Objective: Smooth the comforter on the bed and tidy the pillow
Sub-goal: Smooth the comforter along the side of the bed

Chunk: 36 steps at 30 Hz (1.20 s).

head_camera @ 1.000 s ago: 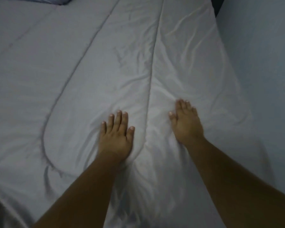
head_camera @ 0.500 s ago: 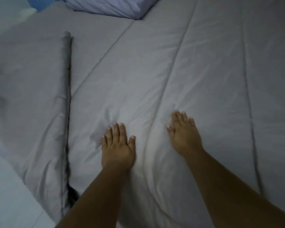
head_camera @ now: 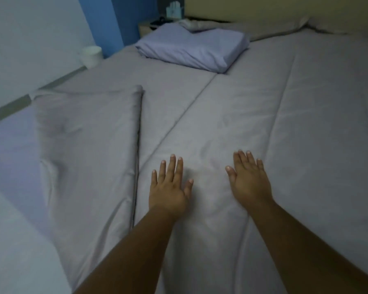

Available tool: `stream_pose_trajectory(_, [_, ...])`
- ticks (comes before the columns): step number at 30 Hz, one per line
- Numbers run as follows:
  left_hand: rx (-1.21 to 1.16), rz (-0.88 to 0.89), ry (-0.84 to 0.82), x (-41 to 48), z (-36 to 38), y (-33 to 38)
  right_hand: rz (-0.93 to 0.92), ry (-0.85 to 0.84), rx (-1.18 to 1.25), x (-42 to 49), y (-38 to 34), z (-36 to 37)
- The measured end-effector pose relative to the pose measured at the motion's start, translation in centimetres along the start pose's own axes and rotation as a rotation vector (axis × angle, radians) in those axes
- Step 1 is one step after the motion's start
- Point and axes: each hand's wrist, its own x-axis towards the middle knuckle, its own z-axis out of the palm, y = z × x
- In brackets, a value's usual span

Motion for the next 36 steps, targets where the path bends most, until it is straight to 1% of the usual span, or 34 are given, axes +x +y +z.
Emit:
stream_pose_trajectory(2, [0.019, 0.008, 0.033, 2.4, -2.0, -1.3, -0.015, 0.003, 0.005, 3.1, -1.8, -1.0])
stream_pose_trajectory(6, [0.014, -0.023, 0.047, 7.4, -5.4, -4.9, -0.080, -0.012, 0.037, 8.5, -6.6, -2.4])
stream_pose_trajectory(12, [-0.001, -0.063, 0.088, 17.5, -9.0, -12.6, -0.152, 0.044, 0.061, 17.1, -15.6, -2.9])
stream_pose_trajectory(17, [0.031, -0.011, 0.059, 27.5, -9.5, -21.0, -0.127, 0.072, 0.088, 25.6, -24.6, 0.6])
stream_pose_trajectory(23, [0.110, 0.103, 0.018, 36.9, -9.8, -30.5, -0.008, 0.052, 0.184, 33.1, -33.5, 5.8])
stream_pose_trajectory(25, [0.105, 0.092, 0.025, 39.6, -9.5, -32.7, 0.005, 0.054, 0.210, 34.7, -35.1, 7.3])
stream_pose_trajectory(27, [0.091, 0.069, -0.008, 41.6, -8.5, -34.3, 0.041, 0.042, 0.249, 35.6, -35.9, 8.9])
stream_pose_trajectory(29, [0.095, 0.086, -0.074, 42.6, -7.0, -35.6, 0.080, 0.011, 0.296, 35.9, -35.8, 10.7])
stream_pose_trajectory(30, [0.104, 0.113, -0.073, 42.8, -6.1, -36.2, 0.079, 0.002, 0.294, 35.9, -35.7, 11.6])
stream_pose_trajectory(33, [0.155, 0.195, 0.084, 42.7, -4.0, -37.6, 0.042, -0.001, 0.220, 36.0, -35.7, 13.7])
stream_pose_trajectory(34, [0.167, 0.206, 0.115, 42.7, -3.7, -37.7, 0.037, -0.001, 0.215, 36.1, -35.8, 14.0])
stream_pose_trajectory(36, [0.207, 0.219, 0.119, 42.7, -3.9, -37.4, 0.029, 0.014, 0.225, 36.0, -36.0, 14.0])
